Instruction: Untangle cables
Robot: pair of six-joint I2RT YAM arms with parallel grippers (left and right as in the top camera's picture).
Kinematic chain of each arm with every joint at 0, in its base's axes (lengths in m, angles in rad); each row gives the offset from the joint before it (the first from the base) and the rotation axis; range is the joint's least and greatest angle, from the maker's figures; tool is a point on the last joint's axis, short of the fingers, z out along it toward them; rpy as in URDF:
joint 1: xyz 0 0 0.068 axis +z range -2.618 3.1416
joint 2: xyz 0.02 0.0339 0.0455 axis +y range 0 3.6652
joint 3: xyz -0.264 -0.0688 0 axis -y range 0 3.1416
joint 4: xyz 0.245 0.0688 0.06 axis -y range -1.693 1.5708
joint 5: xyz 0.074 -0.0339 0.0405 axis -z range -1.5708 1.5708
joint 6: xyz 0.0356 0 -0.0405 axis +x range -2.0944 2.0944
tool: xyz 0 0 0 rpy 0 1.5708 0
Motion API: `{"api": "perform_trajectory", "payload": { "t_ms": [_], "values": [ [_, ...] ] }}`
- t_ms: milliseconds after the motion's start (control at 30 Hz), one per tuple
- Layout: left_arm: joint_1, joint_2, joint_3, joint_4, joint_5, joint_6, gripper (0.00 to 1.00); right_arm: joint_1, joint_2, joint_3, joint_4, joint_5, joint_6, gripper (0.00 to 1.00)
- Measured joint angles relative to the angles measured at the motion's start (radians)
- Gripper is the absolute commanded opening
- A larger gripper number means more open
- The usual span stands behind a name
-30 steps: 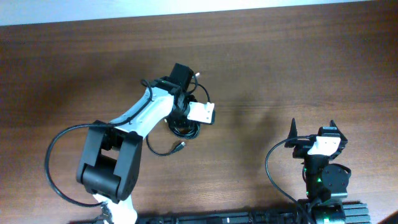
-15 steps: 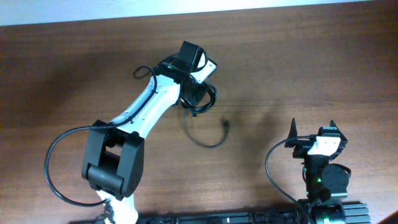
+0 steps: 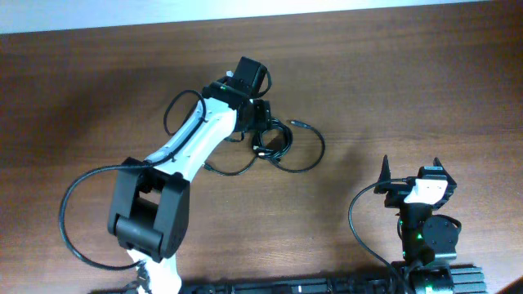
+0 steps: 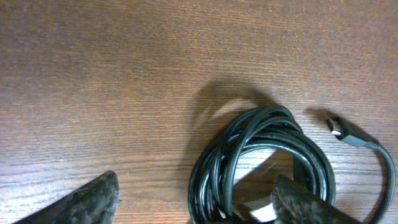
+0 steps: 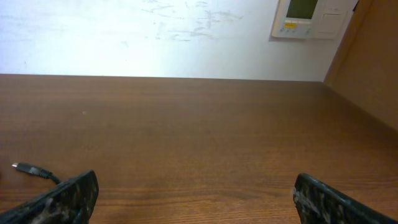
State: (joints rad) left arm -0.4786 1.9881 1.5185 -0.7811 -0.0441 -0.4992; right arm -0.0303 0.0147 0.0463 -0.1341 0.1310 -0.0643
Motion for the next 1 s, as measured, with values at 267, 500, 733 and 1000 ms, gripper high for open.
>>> {"api": "perform_trajectory", "payload": {
  "t_ms": [267, 500, 733, 1000],
  "values": [
    [0.0, 0.151, 0.016, -0.02, 0.146, 0.025, 0.0, 0.0, 0.0, 0.0, 0.0, 0.0, 0.0, 0.98],
    [0.114, 0.112, 0.022, -0.187, 0.175, 0.024, 0.0, 0.0, 0.0, 0.0, 0.0, 0.0, 0.0, 0.99],
    [0.304, -0.264, 0.019, -0.278, 0.168, -0.029, 0.0, 0.0, 0.0, 0.0, 0.014, -0.429, 0.305, 0.98],
    [0.299, -0.331, 0.018, -0.438, 0.167, -0.347, 0.0, 0.0, 0.001, -0.006, 0.124, -0.798, 0.82, 0.96]
  ]
}}
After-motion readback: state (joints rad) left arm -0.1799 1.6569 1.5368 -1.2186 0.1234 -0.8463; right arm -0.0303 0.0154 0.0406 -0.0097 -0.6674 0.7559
